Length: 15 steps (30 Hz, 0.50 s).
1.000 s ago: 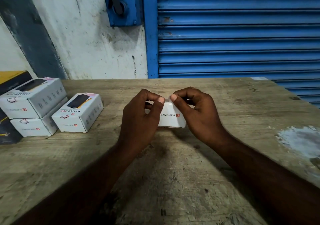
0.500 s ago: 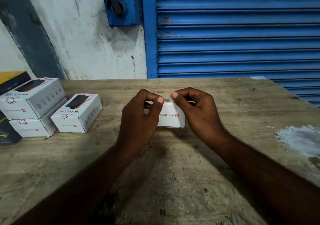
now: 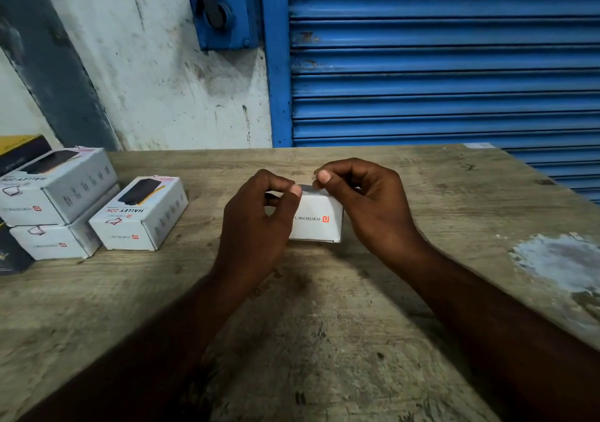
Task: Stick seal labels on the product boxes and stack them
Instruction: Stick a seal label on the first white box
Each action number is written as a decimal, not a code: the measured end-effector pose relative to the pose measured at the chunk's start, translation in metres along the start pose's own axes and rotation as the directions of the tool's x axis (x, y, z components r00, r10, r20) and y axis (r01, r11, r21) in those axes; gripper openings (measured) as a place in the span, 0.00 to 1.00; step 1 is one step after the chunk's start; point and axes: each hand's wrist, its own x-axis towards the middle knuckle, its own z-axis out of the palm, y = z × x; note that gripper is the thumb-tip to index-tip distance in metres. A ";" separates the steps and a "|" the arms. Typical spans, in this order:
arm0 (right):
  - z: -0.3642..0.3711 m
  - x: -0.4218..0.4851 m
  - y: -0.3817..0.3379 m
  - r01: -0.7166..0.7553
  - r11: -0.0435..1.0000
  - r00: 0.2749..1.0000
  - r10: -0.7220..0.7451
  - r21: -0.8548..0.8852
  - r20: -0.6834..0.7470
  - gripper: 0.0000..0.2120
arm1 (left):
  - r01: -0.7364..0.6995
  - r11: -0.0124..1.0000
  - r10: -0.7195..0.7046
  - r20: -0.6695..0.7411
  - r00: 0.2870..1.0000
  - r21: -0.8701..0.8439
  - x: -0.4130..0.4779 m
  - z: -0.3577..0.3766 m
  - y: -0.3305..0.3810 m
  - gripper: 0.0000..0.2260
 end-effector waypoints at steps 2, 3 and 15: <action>0.001 0.000 0.000 -0.008 1.000 1.000 0.008 -0.018 0.020 0.05 | 0.032 0.999 -0.033 -0.015 0.999 -0.028 0.001 0.000 0.000 0.03; 0.001 0.000 0.001 -0.010 0.999 0.999 0.011 -0.039 0.030 0.07 | 0.050 0.998 -0.051 -0.019 0.999 -0.041 0.001 0.000 -0.001 0.04; -0.001 0.000 -0.003 -0.041 0.999 0.999 0.040 0.024 0.033 0.06 | 0.096 0.993 -0.098 -0.018 0.995 -0.070 0.003 -0.001 -0.003 0.05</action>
